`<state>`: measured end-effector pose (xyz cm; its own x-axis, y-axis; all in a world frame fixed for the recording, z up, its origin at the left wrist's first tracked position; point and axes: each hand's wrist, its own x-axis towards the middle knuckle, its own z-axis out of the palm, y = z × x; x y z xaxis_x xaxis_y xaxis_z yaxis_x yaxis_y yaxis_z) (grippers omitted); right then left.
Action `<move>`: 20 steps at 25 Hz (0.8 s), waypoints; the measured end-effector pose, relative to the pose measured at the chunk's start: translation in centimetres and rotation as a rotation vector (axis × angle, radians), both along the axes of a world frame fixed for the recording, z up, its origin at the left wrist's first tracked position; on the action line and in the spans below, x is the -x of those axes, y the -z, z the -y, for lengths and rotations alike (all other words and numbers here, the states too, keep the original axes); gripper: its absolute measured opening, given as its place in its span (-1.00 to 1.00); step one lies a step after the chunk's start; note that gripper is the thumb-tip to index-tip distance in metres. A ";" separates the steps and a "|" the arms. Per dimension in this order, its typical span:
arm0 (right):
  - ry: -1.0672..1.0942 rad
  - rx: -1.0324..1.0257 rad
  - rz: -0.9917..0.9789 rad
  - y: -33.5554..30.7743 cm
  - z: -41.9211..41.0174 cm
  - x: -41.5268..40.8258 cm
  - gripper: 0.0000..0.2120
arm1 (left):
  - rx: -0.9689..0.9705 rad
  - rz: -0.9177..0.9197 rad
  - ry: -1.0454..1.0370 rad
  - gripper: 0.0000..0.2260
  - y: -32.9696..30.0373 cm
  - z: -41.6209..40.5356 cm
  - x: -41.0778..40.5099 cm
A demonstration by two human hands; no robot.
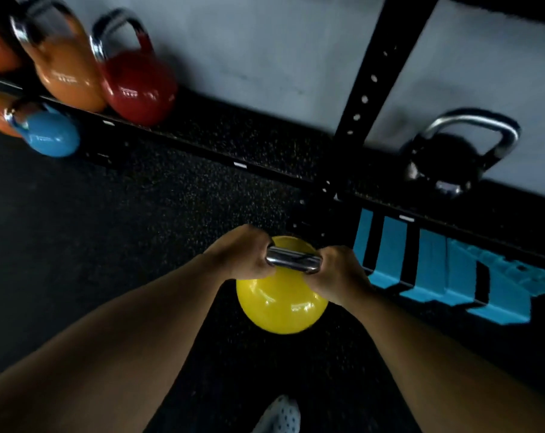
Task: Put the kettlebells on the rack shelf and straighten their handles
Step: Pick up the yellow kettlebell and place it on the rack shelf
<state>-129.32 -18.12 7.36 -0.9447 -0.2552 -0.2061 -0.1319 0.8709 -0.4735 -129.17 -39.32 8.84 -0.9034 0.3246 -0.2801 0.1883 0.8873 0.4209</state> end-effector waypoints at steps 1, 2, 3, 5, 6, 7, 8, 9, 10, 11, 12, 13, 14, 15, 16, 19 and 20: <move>0.010 -0.002 -0.030 -0.8 1.1 2.0 -0.79 | 0.015 -0.016 0.011 -0.76 -1.1 1.0 2.3; 0.020 0.003 -0.057 -1.7 2.1 4.0 -0.78 | 0.030 -0.036 0.030 -0.75 -2.0 2.0 4.6; 0.027 0.008 -0.076 -2.4 3.1 6.0 -0.75 | 0.042 -0.058 0.044 -0.75 -2.9 3.1 6.9; 0.054 0.017 -0.113 -3.8 5.2 10.0 -0.71 | 0.058 -0.120 0.054 -0.81 -4.1 5.2 11.5; 0.063 0.017 -0.129 -4.4 6.0 11.8 -0.71 | 0.063 -0.153 0.053 -0.84 -4.5 6.0 13.4; 0.067 0.013 -0.151 -4.8 6.7 13.4 -0.72 | 0.064 -0.186 0.055 -0.86 -4.8 6.5 15.2; 0.082 0.001 -0.181 -5.1 7.4 15.3 -0.72 | 0.060 -0.226 0.070 -0.87 -5.0 7.0 17.5; 0.098 -0.016 -0.211 -5.3 8.1 17.2 -0.72 | 0.059 -0.260 0.086 -0.86 -5.1 7.5 19.6; 0.108 -0.038 -0.234 -5.5 8.9 19.0 -0.71 | 0.054 -0.286 0.093 -0.85 -5.2 8.1 21.6; 0.118 -0.061 -0.249 -5.7 9.6 20.8 -0.70 | 0.047 -0.300 0.089 -0.85 -5.3 8.7 23.4; 0.134 -0.080 -0.259 -5.9 10.2 22.5 -0.69 | 0.037 -0.308 0.084 -0.85 -5.5 9.0 25.3; 0.153 -0.097 -0.269 -6.0 10.6 24.1 -0.69 | 0.029 -0.318 0.089 -0.84 -5.6 9.3 27.1; 0.173 -0.116 -0.283 -6.1 11.0 25.6 -0.70 | 0.027 -0.335 0.105 -0.84 -5.6 9.4 28.8; 0.193 -0.129 -0.311 -6.3 11.3 26.9 -0.71 | 0.027 -0.353 0.123 -0.84 -5.7 9.5 30.3; 0.219 -0.130 -0.333 -6.4 11.6 28.2 -0.73 | 0.028 -0.363 0.142 -0.84 -5.7 9.6 31.9; 0.285 -0.049 -0.333 -6.5 11.9 31.3 -0.80 | 0.023 -0.306 0.163 -0.93 -5.5 9.4 36.0; 0.300 -0.023 -0.319 -6.4 11.9 32.1 -0.81 | 0.011 -0.281 0.161 -0.95 -5.5 9.4 37.0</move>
